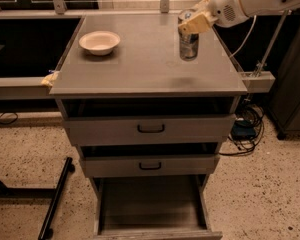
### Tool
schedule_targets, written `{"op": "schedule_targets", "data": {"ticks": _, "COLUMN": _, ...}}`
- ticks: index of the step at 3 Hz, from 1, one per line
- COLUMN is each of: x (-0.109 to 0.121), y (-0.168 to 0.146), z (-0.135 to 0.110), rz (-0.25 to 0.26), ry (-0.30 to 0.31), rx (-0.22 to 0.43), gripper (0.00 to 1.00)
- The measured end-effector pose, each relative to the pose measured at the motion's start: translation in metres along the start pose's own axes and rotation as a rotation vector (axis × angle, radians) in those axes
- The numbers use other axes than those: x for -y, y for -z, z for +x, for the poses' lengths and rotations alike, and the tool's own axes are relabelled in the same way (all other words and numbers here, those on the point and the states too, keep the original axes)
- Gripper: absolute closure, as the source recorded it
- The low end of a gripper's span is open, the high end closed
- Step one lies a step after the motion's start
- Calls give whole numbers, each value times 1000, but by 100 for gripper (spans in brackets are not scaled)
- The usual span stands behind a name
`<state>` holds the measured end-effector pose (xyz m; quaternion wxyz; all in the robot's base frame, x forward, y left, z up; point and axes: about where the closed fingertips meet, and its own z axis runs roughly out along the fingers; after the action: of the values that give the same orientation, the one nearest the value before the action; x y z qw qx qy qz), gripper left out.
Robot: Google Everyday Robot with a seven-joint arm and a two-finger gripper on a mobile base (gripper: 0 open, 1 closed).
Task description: Pick redbull can from bottom drawer and place on counter
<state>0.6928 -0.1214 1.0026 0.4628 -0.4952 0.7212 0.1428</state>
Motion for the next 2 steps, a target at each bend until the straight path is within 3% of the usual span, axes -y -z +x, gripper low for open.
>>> {"op": "schedule_targets", "data": {"ticks": 2, "x": 33, "y": -25, "z": 6, "rz": -1, "ry": -126, "rx": 90, "gripper": 100}}
